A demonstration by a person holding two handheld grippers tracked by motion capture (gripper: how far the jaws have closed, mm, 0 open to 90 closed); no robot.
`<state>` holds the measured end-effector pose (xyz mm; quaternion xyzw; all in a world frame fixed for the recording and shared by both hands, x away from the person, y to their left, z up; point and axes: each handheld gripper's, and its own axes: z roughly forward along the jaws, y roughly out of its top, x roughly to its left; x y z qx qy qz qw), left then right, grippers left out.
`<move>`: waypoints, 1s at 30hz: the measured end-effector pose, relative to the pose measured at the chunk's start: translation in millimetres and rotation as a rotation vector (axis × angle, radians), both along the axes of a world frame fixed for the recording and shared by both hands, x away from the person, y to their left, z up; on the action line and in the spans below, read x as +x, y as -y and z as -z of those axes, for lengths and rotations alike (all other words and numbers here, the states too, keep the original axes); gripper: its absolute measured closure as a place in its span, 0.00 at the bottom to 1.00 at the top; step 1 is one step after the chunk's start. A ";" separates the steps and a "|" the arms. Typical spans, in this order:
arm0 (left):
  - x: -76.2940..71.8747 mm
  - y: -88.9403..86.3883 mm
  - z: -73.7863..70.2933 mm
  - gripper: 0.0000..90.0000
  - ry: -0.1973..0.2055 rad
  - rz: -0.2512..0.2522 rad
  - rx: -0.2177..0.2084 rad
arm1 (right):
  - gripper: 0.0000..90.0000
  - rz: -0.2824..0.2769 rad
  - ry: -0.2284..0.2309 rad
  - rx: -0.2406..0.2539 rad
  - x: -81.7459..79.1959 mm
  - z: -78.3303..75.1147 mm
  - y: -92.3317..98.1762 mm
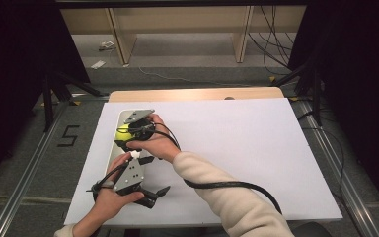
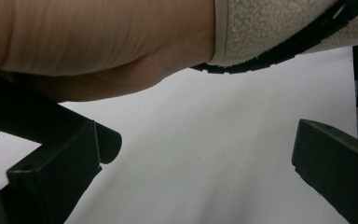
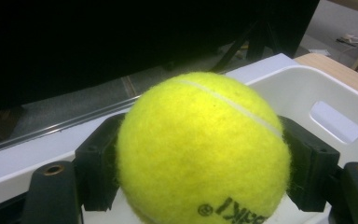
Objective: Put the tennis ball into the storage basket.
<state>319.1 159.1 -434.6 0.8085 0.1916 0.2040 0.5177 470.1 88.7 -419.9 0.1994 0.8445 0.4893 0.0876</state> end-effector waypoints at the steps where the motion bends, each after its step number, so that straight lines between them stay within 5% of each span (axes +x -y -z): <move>1: 0.0 0.0 0.1 0.00 0.000 0.000 0.000 | 0.29 0.002 -0.002 0.001 0.1 0.8 -0.7; 30: -0.5 0.8 0.1 0.00 -0.004 0.008 0.000 | 0.29 -0.006 -0.029 -0.031 2.7 15.3 -9.9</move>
